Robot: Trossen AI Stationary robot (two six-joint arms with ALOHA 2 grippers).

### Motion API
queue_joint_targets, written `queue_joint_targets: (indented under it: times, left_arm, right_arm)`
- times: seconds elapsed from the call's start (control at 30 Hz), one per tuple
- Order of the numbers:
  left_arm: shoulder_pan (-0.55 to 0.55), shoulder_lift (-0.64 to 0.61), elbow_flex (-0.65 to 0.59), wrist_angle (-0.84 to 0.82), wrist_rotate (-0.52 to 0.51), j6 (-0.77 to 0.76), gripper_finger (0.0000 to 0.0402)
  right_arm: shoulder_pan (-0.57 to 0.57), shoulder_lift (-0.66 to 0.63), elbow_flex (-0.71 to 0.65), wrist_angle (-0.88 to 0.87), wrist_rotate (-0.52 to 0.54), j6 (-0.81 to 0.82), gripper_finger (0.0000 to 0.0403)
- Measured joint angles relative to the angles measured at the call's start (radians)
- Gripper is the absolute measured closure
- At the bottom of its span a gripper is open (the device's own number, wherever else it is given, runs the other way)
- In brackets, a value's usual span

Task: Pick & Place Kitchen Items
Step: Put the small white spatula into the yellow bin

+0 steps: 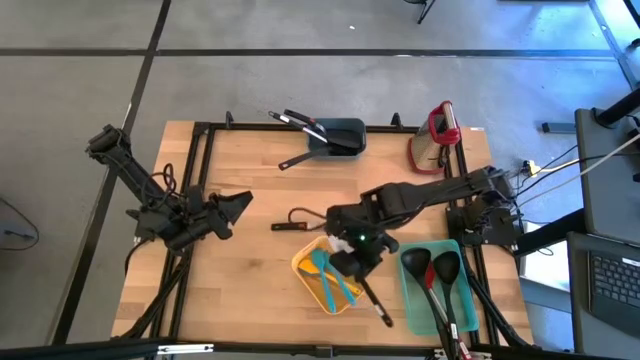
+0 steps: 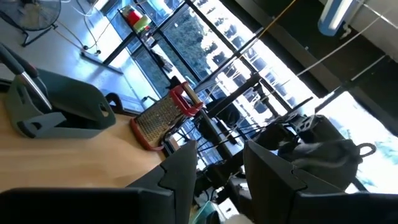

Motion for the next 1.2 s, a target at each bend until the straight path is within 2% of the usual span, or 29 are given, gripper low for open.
queue_joint_targets:
  times: [0.13, 0.3, 0.6, 0.87, 1.2]
  left_arm:
    - [0.000, 0.000, 0.000, -0.021, -0.001, 0.000, 0.0274]
    - [0.003, 0.000, 0.000, -0.034, 0.000, 0.001, 0.0274]
    - [-0.006, 0.001, 0.000, -0.043, 0.003, 0.000, 0.0274]
    - [-0.012, 0.001, 0.000, -0.043, 0.002, 0.000, 0.0274]
    - [-0.012, 0.000, 0.000, -0.060, -0.001, -0.001, 0.0274]
  right_arm:
    - [0.012, 0.051, -0.001, -0.036, -0.024, -0.014, 0.0384]
    - [0.031, 0.128, 0.000, 0.044, -0.018, -0.035, 0.0384]
    - [0.033, 0.223, 0.000, 0.055, 0.103, -0.059, 0.0384]
    - [-0.013, 0.260, 0.000, 0.046, 0.050, -0.008, 0.0384]
    - [-0.023, 0.315, 0.000, 0.050, -0.024, -0.026, 0.0384]
